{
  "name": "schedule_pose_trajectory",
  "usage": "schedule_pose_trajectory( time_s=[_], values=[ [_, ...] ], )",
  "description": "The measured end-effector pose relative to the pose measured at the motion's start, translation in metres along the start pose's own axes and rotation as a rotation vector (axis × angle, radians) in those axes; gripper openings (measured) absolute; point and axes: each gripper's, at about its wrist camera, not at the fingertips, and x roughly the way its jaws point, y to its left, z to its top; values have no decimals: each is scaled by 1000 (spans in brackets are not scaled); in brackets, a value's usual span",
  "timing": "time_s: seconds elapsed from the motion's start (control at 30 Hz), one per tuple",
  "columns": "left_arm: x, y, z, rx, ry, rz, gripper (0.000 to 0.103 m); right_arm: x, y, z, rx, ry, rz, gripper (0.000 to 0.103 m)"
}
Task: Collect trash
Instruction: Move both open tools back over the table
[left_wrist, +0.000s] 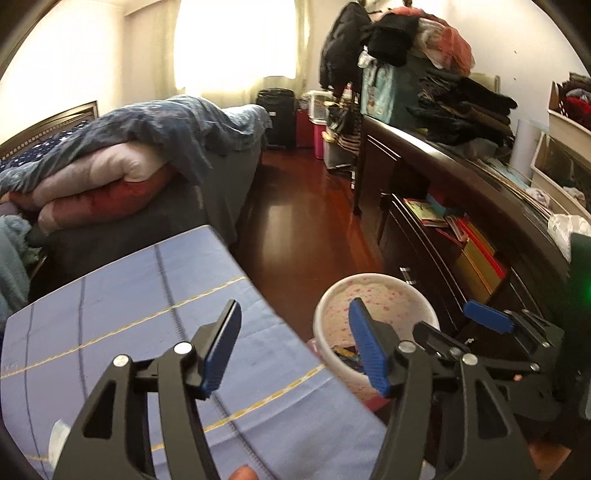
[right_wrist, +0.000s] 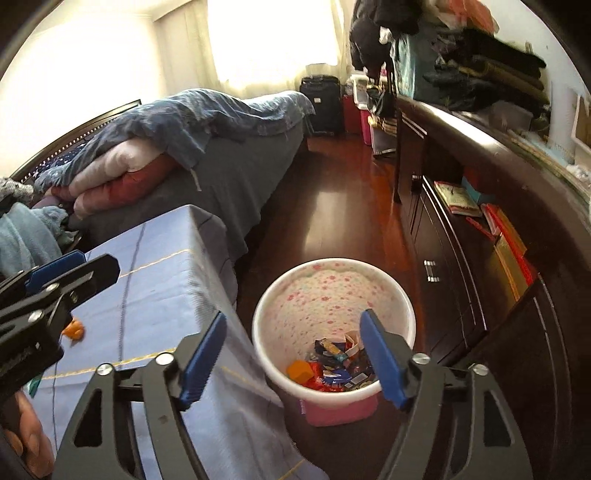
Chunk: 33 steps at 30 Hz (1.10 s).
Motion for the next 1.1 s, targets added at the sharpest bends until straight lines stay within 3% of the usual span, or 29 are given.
schedule_pose_trajectory(
  time_s=[0.27, 0.4, 0.77, 0.9, 1.1],
  values=[
    [-69, 46, -14, -94, -73, 82, 77, -44, 40, -10, -69, -33, 25, 84],
    [-104, 71, -26, -141, -95, 132, 78, -64, 63, -15, -114, -45, 60, 85],
    [-192, 149, -88, -263, -112, 345, 91, -106, 135, -33, -250, -71, 174, 88],
    [-193, 176, -112, -268, -58, 395, 92, -104, 163, -41, -300, -60, 199, 90],
    [-145, 215, -139, -277, 71, 401, 92, -82, 202, -51, -355, -8, 253, 90]
  ],
)
